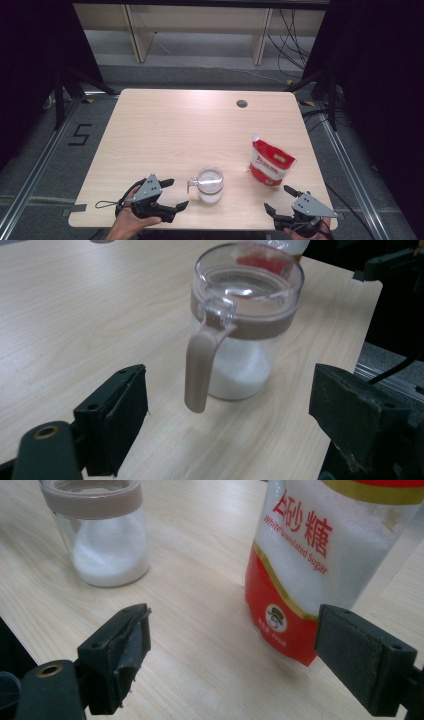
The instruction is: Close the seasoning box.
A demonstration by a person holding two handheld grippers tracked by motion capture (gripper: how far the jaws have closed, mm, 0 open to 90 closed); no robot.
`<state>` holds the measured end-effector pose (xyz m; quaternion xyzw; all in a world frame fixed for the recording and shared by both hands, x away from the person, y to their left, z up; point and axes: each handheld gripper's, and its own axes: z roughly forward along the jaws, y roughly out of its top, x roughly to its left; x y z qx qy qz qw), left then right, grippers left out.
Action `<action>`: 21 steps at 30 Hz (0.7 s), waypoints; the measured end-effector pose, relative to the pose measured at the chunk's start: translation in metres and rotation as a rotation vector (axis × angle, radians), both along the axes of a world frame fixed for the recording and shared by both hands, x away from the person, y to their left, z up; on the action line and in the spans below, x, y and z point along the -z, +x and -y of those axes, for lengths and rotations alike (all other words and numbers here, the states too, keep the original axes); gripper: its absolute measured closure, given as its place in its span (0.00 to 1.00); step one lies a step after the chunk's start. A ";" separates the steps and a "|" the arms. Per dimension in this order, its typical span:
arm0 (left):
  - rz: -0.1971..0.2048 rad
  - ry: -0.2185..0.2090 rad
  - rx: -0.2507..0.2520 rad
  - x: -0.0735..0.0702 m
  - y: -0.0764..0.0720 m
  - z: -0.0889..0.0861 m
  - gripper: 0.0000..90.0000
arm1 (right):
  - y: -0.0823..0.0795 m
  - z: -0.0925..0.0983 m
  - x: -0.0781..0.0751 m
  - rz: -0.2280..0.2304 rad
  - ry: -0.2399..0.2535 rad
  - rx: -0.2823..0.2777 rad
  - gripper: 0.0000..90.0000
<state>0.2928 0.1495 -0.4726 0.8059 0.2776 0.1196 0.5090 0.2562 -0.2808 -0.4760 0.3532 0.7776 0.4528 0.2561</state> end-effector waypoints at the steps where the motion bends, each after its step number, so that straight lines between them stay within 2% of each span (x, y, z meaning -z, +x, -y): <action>1: -0.021 -0.004 -0.022 0.003 -0.003 0.000 0.17 | -0.001 0.000 0.000 -0.001 0.002 0.008 0.18; 2: -0.032 -0.002 -0.022 0.007 -0.005 -0.002 0.17 | -0.006 -0.001 0.000 -0.048 0.025 0.045 0.18; 3: -0.035 0.014 -0.025 0.009 -0.006 -0.004 0.17 | -0.003 0.002 0.002 -0.004 -0.008 0.018 0.18; 4: -0.035 0.014 -0.025 0.009 -0.006 -0.004 0.17 | -0.005 0.001 0.003 -0.040 0.015 0.019 0.18; 6: -0.045 0.035 -0.018 0.017 -0.010 -0.007 0.17 | -0.004 0.002 0.005 -0.008 -0.004 0.007 0.18; 8: -0.049 0.044 -0.018 0.019 -0.012 -0.009 0.17 | -0.007 0.000 0.005 -0.042 0.011 0.026 0.18; 9: -0.034 0.100 -0.011 0.018 -0.012 -0.013 0.17 | -0.009 0.000 0.005 -0.058 0.007 0.037 0.18; 10: -0.037 0.064 -0.006 0.020 -0.014 -0.012 0.17 | -0.008 0.001 0.007 -0.056 -0.001 0.028 0.18; 11: -0.029 0.077 -0.009 0.020 -0.015 -0.013 0.17 | -0.009 0.001 0.007 -0.066 0.000 0.033 0.18; 12: -0.025 0.095 -0.019 0.020 -0.016 -0.015 0.17 | -0.011 -0.001 0.009 -0.099 0.008 0.049 0.18; 13: -0.028 0.105 -0.012 0.021 -0.016 -0.016 0.17 | -0.008 0.001 0.010 -0.070 -0.018 0.026 0.18; 14: -0.039 0.086 -0.018 0.022 -0.018 -0.015 0.17 | -0.009 0.001 0.012 -0.076 -0.020 0.027 0.18; 16: -0.034 0.100 -0.016 0.024 -0.019 -0.016 0.17 | -0.009 0.000 0.013 -0.073 -0.037 0.018 0.18; 17: -0.032 0.111 -0.024 0.024 -0.020 -0.015 0.17 | -0.011 -0.001 0.014 -0.089 -0.031 0.016 0.18; 18: -0.028 0.093 -0.018 0.027 -0.020 -0.014 0.17 | -0.010 -0.001 0.014 -0.077 -0.030 0.001 0.18; 19: -0.041 0.113 -0.012 0.026 -0.021 -0.015 0.17 | -0.010 -0.001 0.014 -0.070 -0.035 0.009 0.18; 21: -0.042 0.114 -0.012 0.028 -0.022 -0.014 0.17 | -0.011 -0.001 0.016 -0.087 -0.044 -0.008 0.18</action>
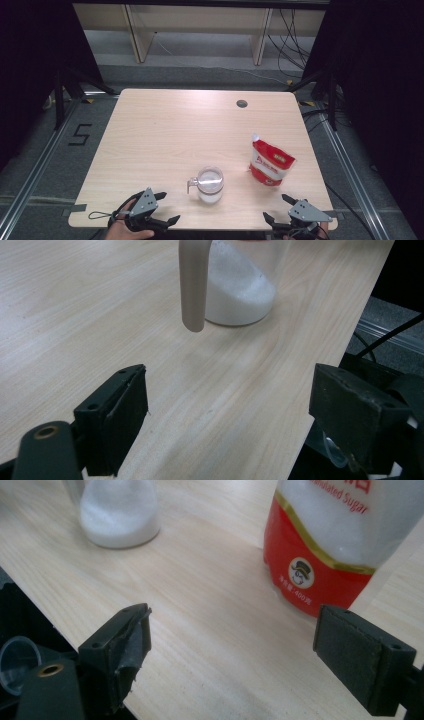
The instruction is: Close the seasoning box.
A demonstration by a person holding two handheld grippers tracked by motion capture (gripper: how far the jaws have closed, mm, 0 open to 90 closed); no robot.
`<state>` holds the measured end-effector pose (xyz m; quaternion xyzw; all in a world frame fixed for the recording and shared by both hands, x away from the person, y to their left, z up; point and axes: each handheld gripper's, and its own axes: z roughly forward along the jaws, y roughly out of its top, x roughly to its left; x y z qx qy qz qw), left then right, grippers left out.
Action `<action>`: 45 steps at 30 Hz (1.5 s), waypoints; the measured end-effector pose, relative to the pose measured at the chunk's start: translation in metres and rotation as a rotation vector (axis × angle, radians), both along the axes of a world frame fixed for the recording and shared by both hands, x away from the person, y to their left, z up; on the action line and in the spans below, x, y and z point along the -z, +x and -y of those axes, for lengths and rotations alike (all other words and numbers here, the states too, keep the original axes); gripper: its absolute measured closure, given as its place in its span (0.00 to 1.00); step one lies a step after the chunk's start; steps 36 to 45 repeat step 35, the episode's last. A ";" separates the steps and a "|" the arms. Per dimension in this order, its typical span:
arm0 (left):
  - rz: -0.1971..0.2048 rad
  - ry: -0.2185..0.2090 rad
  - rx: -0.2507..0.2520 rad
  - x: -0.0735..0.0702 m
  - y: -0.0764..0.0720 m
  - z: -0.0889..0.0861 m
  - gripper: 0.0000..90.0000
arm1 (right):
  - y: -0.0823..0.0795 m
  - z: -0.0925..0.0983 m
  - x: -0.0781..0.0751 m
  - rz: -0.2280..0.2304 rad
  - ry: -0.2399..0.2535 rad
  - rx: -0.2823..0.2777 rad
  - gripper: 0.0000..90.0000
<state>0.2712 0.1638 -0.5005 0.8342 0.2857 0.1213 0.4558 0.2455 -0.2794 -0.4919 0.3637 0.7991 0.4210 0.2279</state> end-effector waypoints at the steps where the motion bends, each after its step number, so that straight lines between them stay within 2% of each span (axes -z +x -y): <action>1: 0.005 0.002 -0.004 0.000 0.000 0.000 0.17 | 0.000 0.000 0.001 -0.002 -0.009 -0.005 0.18; 2: 0.005 -0.006 -0.009 0.001 -0.001 0.001 0.17 | 0.000 0.000 0.002 0.001 -0.018 0.004 0.18; 3: 0.002 -0.009 -0.015 0.002 0.000 0.001 0.17 | 0.000 -0.001 0.002 -0.013 -0.021 -0.008 0.18; 4: 0.006 0.001 -0.013 0.002 0.000 0.000 0.17 | 0.000 -0.001 0.003 -0.017 -0.026 -0.011 0.18; 7: 0.005 0.007 -0.014 0.003 0.001 0.000 0.17 | 0.001 -0.003 0.005 0.000 -0.048 -0.024 0.18; 8: 0.004 0.032 -0.010 0.002 0.001 -0.001 0.17 | 0.001 -0.004 0.005 -0.003 -0.046 -0.025 0.18; 9: 0.003 0.030 -0.011 0.002 0.001 -0.001 0.17 | 0.001 -0.004 0.005 -0.001 -0.047 -0.026 0.18; 10: -0.005 0.004 -0.019 0.004 0.001 0.001 0.17 | 0.000 -0.004 0.005 -0.010 -0.043 -0.026 0.18; 11: -0.006 0.010 -0.017 0.004 0.000 0.000 0.17 | 0.001 -0.004 0.005 -0.015 -0.037 -0.029 0.18; 13: 0.004 0.014 -0.009 0.004 0.001 0.001 0.17 | 0.001 -0.003 0.005 0.005 -0.046 -0.023 0.18; 15: -0.010 -0.006 -0.023 0.005 0.000 0.002 0.17 | 0.001 -0.003 0.005 0.000 -0.035 -0.024 0.18; 16: -0.002 0.011 -0.016 0.004 0.001 0.001 0.17 | 0.001 -0.003 0.005 0.005 -0.045 -0.020 0.18; 17: 0.001 0.009 -0.014 0.004 0.001 0.001 0.17 | 0.001 -0.003 0.005 -0.006 -0.041 -0.020 0.18; 18: -0.003 0.011 -0.017 0.004 0.001 0.001 0.17 | 0.001 -0.003 0.005 0.006 -0.047 -0.020 0.18; 45: -0.002 0.021 -0.019 0.003 0.001 0.000 0.17 | 0.001 -0.003 0.005 0.009 -0.048 -0.020 0.18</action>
